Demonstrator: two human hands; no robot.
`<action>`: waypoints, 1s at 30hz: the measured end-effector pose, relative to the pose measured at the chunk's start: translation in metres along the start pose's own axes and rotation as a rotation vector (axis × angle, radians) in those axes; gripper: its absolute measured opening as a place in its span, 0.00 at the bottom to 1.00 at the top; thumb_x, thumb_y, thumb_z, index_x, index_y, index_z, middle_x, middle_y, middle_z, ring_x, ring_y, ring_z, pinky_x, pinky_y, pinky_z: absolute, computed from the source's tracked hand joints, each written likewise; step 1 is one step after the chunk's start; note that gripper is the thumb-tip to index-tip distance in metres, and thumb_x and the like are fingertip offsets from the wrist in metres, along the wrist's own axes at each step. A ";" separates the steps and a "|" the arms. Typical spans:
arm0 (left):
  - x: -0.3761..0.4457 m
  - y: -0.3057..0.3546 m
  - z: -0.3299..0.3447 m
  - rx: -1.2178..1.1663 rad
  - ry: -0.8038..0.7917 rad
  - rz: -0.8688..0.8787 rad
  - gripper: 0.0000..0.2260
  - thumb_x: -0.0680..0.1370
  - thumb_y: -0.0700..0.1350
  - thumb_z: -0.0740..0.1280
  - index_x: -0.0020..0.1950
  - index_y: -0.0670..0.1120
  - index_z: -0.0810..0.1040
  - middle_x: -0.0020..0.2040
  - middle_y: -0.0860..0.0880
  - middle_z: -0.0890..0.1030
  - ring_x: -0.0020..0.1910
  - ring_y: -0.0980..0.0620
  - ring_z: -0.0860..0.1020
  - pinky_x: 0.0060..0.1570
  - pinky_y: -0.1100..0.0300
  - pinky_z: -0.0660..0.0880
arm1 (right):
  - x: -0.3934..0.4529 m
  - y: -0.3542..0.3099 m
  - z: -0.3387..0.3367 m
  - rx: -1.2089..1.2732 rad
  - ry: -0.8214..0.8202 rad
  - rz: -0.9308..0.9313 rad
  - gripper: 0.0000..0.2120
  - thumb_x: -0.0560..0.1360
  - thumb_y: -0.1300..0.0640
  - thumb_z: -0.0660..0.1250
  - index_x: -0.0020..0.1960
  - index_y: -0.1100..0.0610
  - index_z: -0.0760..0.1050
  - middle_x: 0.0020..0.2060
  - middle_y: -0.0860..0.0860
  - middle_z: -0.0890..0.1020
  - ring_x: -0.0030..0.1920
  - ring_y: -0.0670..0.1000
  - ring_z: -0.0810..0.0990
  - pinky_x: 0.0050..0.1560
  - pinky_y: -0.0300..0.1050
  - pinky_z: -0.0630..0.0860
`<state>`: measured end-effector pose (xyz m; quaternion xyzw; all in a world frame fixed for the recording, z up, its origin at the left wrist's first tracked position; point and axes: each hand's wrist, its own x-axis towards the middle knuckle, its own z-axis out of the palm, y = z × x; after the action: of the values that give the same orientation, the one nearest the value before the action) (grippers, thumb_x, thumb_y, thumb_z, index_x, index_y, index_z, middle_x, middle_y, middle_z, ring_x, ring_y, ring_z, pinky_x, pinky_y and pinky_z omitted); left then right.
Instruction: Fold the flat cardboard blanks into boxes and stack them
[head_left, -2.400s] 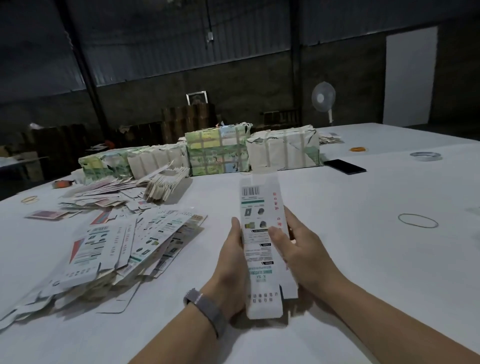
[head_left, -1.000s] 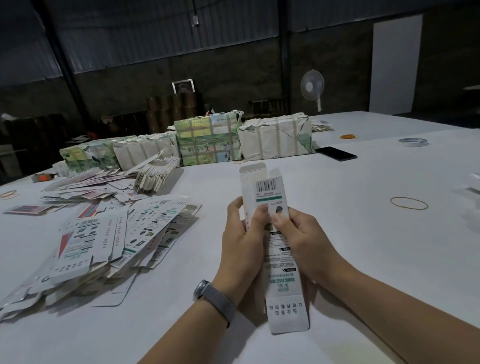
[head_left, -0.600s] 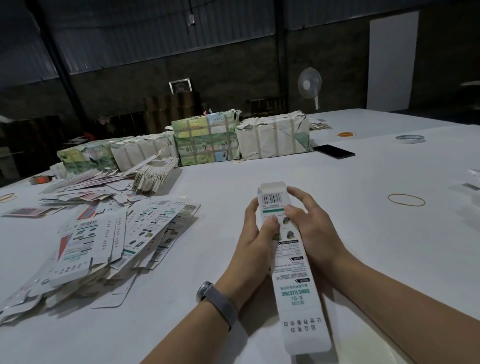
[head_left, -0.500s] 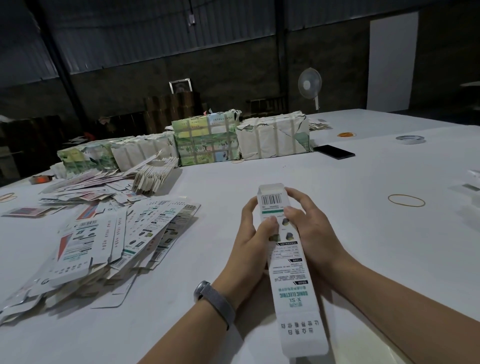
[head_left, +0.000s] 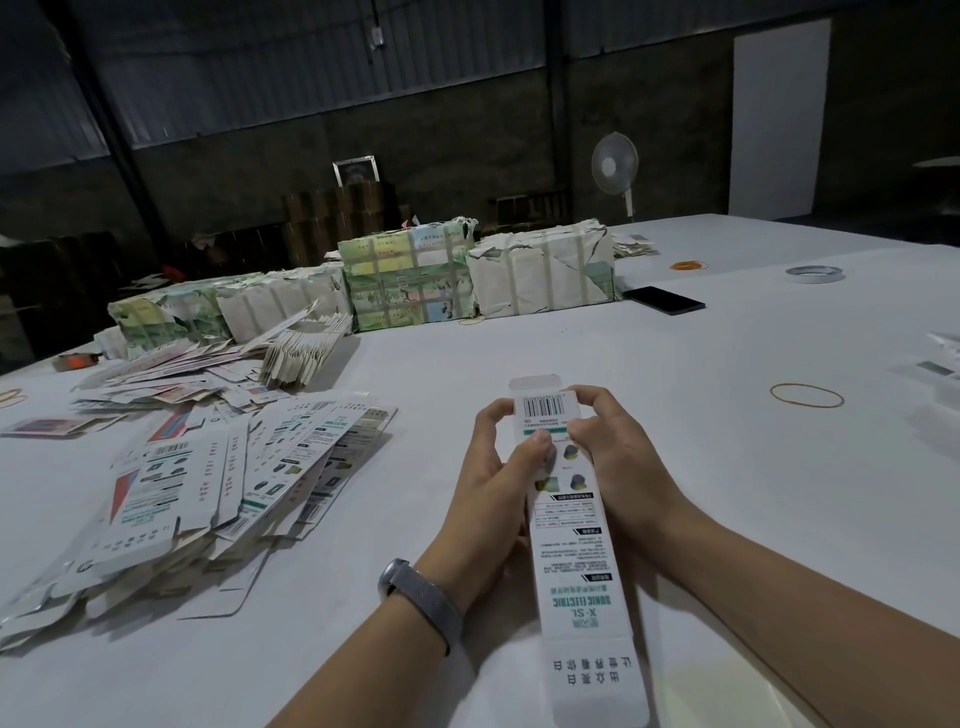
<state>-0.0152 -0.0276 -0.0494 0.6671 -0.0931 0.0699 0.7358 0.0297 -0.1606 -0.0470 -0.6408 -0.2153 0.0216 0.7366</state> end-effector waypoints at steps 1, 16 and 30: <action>0.000 0.000 0.000 0.000 -0.003 -0.001 0.16 0.76 0.51 0.66 0.63 0.56 0.69 0.50 0.42 0.86 0.39 0.44 0.85 0.38 0.52 0.82 | 0.000 0.000 0.000 -0.006 0.000 -0.003 0.15 0.70 0.51 0.59 0.56 0.46 0.73 0.48 0.50 0.87 0.40 0.55 0.86 0.36 0.46 0.79; -0.003 -0.002 0.005 0.039 0.028 0.017 0.15 0.84 0.44 0.63 0.66 0.60 0.64 0.49 0.44 0.87 0.40 0.45 0.85 0.39 0.53 0.82 | 0.000 -0.005 0.002 0.023 0.200 -0.079 0.13 0.78 0.68 0.62 0.53 0.50 0.72 0.50 0.56 0.81 0.44 0.56 0.85 0.40 0.48 0.81; -0.004 0.000 0.002 -0.027 -0.026 -0.015 0.14 0.82 0.43 0.67 0.64 0.54 0.67 0.49 0.39 0.86 0.38 0.43 0.84 0.37 0.52 0.82 | -0.001 -0.008 0.001 -0.013 0.147 -0.050 0.14 0.78 0.69 0.59 0.52 0.52 0.77 0.49 0.57 0.83 0.42 0.55 0.84 0.42 0.52 0.82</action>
<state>-0.0188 -0.0299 -0.0502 0.6588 -0.0987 0.0547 0.7438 0.0263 -0.1618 -0.0393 -0.6398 -0.1770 -0.0454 0.7465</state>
